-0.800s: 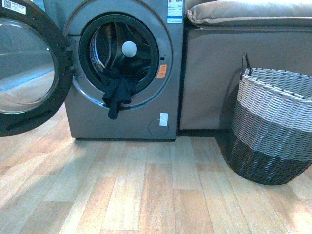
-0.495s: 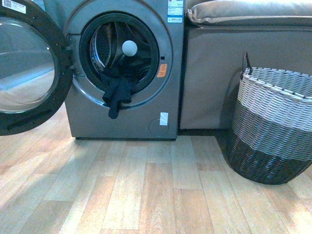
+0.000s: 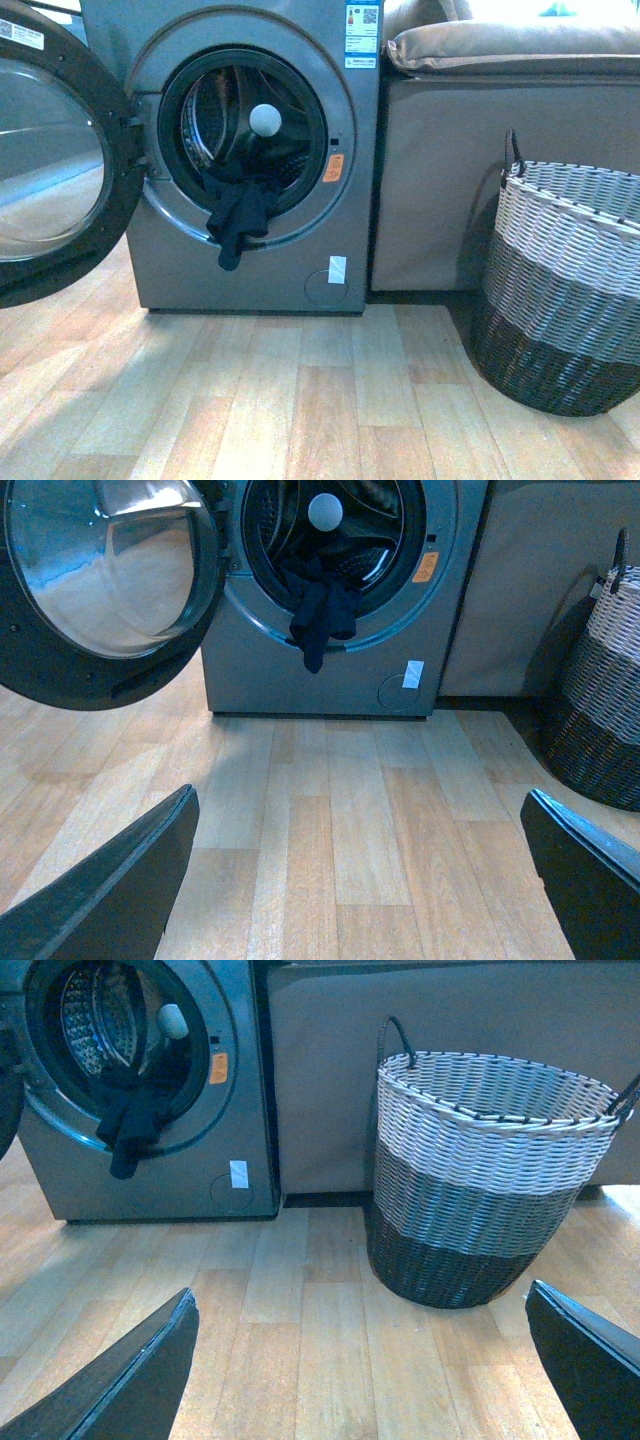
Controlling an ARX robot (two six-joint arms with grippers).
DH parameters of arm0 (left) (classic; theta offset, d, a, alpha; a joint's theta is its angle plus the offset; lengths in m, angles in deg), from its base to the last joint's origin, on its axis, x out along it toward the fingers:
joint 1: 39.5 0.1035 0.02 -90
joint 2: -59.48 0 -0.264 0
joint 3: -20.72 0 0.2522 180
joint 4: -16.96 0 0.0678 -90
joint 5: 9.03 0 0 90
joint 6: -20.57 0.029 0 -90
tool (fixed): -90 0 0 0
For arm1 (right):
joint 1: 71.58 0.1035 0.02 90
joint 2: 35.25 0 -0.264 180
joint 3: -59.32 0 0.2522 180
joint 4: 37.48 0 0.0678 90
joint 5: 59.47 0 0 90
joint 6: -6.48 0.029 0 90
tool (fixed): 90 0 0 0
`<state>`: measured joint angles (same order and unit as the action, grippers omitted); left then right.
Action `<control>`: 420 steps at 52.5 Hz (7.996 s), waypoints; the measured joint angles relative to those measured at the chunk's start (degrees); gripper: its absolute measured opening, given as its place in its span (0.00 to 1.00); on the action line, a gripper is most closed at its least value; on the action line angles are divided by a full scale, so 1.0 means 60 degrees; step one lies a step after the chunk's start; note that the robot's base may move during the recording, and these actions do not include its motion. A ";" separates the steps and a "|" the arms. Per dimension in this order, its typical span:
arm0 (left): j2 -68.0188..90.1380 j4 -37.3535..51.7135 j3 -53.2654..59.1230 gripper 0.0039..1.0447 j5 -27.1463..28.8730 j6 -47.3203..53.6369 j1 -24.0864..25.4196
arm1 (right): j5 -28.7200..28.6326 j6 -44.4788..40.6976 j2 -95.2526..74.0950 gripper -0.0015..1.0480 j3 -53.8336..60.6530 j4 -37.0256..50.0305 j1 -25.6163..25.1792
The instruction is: Collect clothes from washing machine
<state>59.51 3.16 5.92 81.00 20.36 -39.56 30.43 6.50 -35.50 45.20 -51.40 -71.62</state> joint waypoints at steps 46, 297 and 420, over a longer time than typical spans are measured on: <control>0.0025 -0.0007 0.0000 0.94 0.0004 0.0000 -0.0004 | 0.0000 0.0000 0.0000 0.93 0.0000 0.0000 0.0000; 1.2262 0.2896 -0.6543 0.12 -0.1118 -0.0430 -0.1636 | 0.0004 0.0004 0.0000 0.93 0.0000 0.0000 0.0000; 1.4801 -0.1687 -1.8669 0.12 0.0466 0.0466 -0.7118 | -0.3486 0.0448 -0.7934 0.93 -0.5490 0.7340 0.0688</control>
<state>148.31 -6.96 -106.10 83.80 23.16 -82.27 9.52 9.18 -83.11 12.26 -7.36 -67.49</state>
